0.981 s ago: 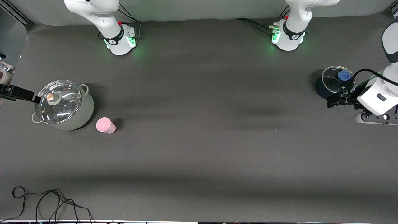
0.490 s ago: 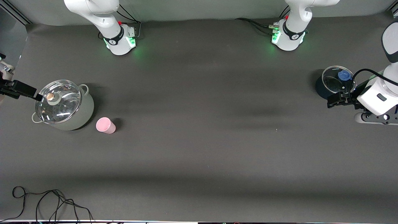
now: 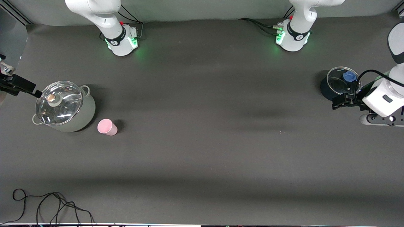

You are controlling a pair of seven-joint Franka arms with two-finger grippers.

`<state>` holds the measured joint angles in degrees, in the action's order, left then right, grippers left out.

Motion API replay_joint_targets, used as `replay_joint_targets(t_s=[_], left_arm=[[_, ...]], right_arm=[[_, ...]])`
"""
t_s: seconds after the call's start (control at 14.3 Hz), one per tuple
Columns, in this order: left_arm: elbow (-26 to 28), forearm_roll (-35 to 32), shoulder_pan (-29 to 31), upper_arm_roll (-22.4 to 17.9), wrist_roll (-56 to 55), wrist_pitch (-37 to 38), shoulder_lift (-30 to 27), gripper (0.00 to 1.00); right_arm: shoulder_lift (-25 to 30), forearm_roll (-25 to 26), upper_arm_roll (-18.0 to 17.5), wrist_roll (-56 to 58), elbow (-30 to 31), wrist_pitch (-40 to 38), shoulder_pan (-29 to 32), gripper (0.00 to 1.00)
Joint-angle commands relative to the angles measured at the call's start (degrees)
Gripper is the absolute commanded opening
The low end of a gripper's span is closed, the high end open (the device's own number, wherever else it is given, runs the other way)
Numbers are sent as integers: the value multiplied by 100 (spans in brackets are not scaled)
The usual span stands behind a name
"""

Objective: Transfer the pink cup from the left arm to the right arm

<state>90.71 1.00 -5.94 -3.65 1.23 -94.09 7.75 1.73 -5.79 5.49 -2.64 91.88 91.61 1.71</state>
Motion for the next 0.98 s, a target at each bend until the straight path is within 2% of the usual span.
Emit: replay_joint_targets(t_s=[0.0,0.14,0.21,0.35,0.42,0.91], left_arm=[[-141,50,-92,-83,-17,13,86,100],[-133,49,-83,-83,-26,13,95,100],[-133,50,-83,-83,-26,13,95,100],[-141,50,-75,-83,-26,13,95,100],[-141,50,-74,-83,-26,13,95,100],[-141,50,-66,-83,-26,13,113,100]], right_arm=[[161,26,-13,106,199,-509,-21,100],[144,78,-48,80,190,-644,-30,100],[144,139,-257,62,181,-609,-39,100],[109,656,-565,-8,164,-591,-48,100],[100,702,-662,-69,172,-582,-39,100],[65,545,-672,-96,155,-512,-21,100]])
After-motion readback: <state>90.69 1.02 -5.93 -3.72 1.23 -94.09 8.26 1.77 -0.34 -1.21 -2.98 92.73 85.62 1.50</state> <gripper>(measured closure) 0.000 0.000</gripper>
